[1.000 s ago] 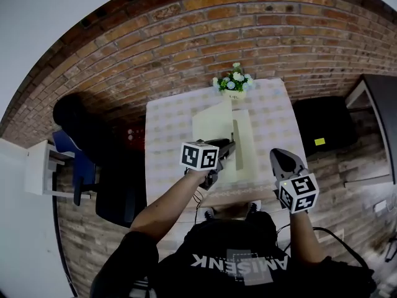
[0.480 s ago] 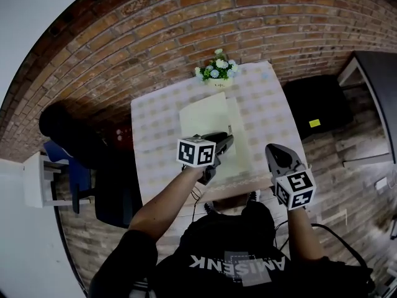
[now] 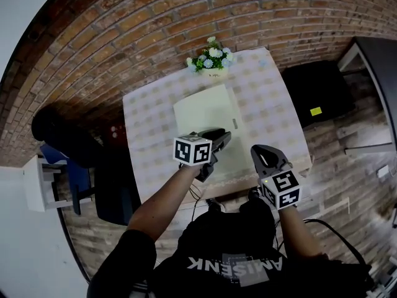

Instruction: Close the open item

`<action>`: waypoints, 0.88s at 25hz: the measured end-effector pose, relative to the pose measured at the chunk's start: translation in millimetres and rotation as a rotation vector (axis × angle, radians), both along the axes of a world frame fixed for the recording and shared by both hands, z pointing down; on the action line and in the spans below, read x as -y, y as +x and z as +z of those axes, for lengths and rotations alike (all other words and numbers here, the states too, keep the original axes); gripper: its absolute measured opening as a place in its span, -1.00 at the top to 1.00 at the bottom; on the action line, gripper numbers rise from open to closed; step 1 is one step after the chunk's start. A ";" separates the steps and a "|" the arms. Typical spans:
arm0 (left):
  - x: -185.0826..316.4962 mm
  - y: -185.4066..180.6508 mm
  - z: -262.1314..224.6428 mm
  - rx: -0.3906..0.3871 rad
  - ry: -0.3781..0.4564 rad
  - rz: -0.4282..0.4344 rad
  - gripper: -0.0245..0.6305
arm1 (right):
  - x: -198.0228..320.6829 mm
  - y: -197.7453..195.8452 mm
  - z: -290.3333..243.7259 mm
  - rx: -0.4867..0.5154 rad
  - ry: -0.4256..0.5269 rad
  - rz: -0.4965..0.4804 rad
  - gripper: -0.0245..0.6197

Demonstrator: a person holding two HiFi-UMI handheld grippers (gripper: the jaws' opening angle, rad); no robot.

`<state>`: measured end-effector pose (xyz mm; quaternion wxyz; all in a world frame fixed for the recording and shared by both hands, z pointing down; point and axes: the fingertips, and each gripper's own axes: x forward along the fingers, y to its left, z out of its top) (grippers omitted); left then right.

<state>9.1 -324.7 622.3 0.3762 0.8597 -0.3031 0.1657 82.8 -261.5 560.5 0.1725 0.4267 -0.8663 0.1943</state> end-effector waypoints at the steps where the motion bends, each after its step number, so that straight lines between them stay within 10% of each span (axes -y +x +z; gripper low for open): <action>1: 0.6 -0.5 2.4 0.002 -0.003 0.003 0.56 | 0.5 -3.2 3.9 -0.005 -0.005 -0.007 0.79; 22: 15.1 15.1 33.4 0.014 -0.021 0.076 0.60 | 25.0 -35.8 90.8 -0.127 -0.083 -0.050 0.79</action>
